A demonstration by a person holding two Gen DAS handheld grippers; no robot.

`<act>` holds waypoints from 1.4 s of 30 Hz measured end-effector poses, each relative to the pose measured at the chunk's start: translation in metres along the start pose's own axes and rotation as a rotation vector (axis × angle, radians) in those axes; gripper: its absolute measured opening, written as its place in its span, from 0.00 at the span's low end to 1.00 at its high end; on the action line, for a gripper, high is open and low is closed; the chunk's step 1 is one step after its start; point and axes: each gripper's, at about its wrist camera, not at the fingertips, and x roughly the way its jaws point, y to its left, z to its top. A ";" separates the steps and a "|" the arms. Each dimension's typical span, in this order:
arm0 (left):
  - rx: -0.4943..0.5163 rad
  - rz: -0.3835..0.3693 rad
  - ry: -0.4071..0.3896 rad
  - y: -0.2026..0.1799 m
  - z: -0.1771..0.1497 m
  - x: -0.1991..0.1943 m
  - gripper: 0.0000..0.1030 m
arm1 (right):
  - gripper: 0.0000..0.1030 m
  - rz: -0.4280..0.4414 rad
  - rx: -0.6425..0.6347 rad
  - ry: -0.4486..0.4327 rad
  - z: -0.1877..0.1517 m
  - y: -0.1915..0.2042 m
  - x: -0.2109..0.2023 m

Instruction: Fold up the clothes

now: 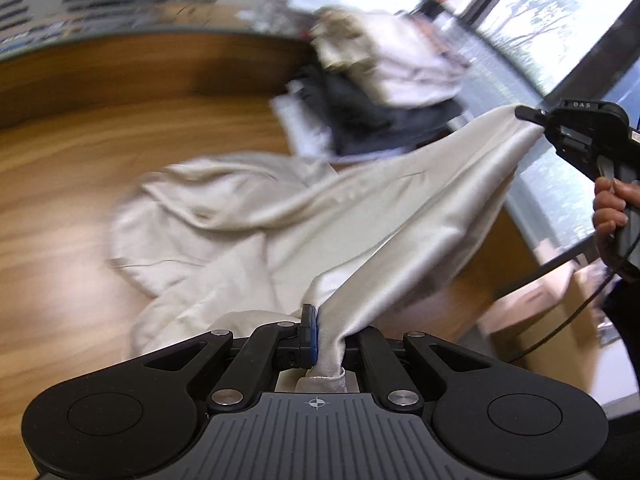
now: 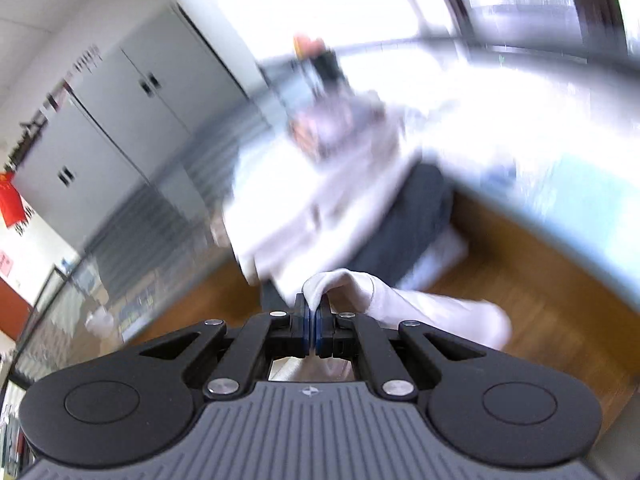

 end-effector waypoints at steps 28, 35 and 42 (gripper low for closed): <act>-0.552 0.422 -0.014 0.325 -0.147 -0.127 0.03 | 0.03 0.291 -0.535 0.564 -0.261 0.425 0.295; -0.690 0.499 0.029 0.388 -0.190 -0.149 0.03 | 0.03 0.310 -0.712 0.706 -0.397 0.526 0.346; -0.748 0.576 0.077 0.411 -0.205 -0.159 0.04 | 0.03 0.374 -0.826 0.781 -0.479 0.597 0.358</act>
